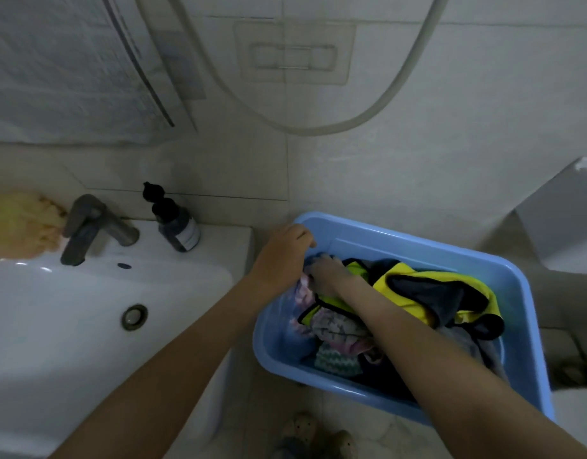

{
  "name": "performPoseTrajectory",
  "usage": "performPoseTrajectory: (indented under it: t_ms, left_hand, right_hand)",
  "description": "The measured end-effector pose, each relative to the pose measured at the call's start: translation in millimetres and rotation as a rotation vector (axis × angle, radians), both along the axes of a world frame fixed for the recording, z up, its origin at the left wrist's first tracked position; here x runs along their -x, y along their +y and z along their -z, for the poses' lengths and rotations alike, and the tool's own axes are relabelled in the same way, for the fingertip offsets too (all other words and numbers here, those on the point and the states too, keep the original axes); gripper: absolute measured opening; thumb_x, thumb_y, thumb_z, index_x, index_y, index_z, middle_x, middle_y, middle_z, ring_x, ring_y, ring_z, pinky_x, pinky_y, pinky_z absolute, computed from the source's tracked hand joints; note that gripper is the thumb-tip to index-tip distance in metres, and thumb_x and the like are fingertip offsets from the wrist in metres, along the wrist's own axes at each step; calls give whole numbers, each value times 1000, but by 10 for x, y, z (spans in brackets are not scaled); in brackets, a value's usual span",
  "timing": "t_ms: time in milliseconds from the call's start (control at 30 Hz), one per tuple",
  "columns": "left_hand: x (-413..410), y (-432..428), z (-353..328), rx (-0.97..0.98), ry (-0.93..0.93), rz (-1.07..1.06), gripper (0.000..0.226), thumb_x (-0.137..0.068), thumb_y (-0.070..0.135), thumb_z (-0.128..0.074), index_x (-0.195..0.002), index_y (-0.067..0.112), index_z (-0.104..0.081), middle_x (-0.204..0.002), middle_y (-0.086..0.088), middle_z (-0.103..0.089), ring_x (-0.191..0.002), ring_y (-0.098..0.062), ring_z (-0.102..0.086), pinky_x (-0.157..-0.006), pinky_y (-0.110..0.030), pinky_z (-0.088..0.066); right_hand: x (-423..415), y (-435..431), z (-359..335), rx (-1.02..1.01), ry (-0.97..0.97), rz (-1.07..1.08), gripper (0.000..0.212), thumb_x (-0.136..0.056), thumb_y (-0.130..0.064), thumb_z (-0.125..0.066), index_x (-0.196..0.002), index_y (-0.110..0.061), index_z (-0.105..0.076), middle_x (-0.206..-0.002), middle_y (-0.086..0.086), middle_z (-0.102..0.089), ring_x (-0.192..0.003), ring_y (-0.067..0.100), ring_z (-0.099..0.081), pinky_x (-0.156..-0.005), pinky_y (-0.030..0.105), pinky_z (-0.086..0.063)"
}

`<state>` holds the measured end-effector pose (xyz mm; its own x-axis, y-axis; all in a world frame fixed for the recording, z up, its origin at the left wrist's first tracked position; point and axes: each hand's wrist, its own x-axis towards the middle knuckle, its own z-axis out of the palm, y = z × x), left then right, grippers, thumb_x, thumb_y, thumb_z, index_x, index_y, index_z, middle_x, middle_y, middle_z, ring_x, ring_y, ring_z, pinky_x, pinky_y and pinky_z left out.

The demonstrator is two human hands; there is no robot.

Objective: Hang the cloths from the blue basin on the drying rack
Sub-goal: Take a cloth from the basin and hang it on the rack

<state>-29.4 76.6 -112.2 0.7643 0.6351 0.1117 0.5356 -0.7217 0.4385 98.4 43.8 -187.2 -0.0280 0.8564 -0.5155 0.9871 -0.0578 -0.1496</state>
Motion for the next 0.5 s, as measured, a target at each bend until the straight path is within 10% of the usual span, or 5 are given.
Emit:
performPoseTrajectory:
  t_ms: [267, 367, 500]
  left_hand:
    - [-48, 6, -99, 9, 101, 39, 43, -76, 28, -35, -90, -1, -65, -92, -19, -64, -88, -34, -60, -74, -40, -46]
    - [-98, 2, -129, 7, 225, 4, 30, -88, 30, -53, -106, 6, -58, -109, -13, -62, -107, -32, -54, -82, -35, -37]
    - [-173, -18, -243, 178, 223, 3, 21, -89, 32, -58, -86, 12, -51, -98, -14, -62, -95, -31, -55, -71, -33, -34]
  right_hand:
    - [-245, -179, -441, -153, 532, 292, 33, -86, -18, -56, -118, -11, -53, -105, 6, -61, -99, 21, -57, -86, 34, -44]
    - [-329, -256, -636, -261, 608, 321, 9, -87, -12, -57, -86, -18, -51, -79, -5, -53, -75, 12, -49, -70, 28, -41]
    - [-452, -397, -966, -459, 735, 410, 17, -89, -5, -55, -88, -20, -48, -74, -7, -48, -66, 7, -43, -63, 22, -36]
